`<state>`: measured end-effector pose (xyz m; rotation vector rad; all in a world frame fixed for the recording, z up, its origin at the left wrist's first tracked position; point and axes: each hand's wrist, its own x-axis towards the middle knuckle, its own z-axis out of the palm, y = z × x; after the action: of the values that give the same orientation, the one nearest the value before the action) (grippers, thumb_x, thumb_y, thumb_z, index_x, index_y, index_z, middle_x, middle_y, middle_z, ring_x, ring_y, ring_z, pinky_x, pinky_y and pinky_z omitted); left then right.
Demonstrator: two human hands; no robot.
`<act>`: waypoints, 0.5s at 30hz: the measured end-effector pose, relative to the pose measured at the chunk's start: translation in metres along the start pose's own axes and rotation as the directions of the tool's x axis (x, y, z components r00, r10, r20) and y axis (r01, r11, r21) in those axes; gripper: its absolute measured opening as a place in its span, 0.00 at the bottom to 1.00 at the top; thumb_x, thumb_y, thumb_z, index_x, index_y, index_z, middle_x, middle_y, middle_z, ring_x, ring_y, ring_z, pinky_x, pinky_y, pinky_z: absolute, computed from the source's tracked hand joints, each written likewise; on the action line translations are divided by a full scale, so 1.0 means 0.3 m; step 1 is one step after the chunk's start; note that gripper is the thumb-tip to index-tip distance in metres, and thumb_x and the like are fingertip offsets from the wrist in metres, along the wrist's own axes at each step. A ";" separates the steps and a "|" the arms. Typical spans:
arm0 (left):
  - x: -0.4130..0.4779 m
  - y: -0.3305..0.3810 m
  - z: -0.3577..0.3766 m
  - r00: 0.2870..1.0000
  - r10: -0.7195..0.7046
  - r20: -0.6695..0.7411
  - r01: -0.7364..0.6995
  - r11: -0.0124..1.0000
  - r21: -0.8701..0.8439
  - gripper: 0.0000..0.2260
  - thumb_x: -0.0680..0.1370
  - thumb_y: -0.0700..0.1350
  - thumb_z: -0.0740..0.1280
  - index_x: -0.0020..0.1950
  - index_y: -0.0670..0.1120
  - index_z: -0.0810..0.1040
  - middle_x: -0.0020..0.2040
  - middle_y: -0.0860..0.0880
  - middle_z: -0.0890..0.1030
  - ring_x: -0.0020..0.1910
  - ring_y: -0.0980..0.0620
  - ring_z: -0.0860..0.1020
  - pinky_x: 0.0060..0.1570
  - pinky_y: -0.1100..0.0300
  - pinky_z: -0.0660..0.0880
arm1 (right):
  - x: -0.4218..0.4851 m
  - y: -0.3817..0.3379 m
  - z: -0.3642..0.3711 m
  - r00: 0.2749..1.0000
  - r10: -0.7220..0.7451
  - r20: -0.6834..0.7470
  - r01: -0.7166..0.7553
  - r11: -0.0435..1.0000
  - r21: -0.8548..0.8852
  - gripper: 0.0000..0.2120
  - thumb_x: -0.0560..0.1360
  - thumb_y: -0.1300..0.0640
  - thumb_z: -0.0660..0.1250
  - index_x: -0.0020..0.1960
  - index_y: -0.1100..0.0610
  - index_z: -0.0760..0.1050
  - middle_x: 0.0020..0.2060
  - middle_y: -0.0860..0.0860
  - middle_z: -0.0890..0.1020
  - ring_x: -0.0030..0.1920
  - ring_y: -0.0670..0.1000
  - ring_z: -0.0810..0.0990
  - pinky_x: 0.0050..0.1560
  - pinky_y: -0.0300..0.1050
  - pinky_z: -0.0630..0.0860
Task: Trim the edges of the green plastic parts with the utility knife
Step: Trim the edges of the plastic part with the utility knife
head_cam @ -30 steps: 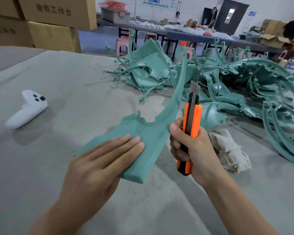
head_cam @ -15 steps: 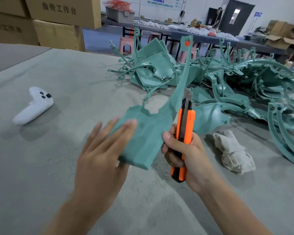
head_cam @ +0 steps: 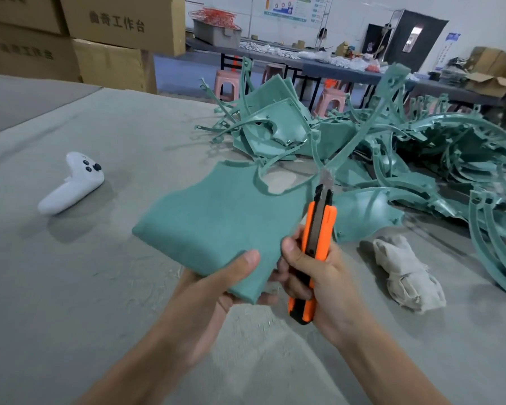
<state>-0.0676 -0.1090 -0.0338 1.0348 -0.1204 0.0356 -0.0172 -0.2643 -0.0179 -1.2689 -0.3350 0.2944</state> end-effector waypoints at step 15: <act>-0.016 0.000 0.041 0.885 0.308 -0.350 -0.056 0.816 0.575 0.05 0.77 0.41 0.67 0.48 0.51 0.81 0.41 0.62 0.84 0.34 0.59 0.83 0.38 0.78 0.70 | 0.000 -0.007 -0.043 0.895 -0.443 -0.048 0.195 0.487 -0.851 0.16 0.79 0.36 0.55 0.45 0.47 0.72 0.29 0.46 0.70 0.28 0.46 0.67 0.29 0.39 0.62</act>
<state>-0.0733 -0.1193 -0.0282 1.5709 0.2094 0.5077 -0.0118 -0.2763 -0.0192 -2.1345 -0.5060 -0.4491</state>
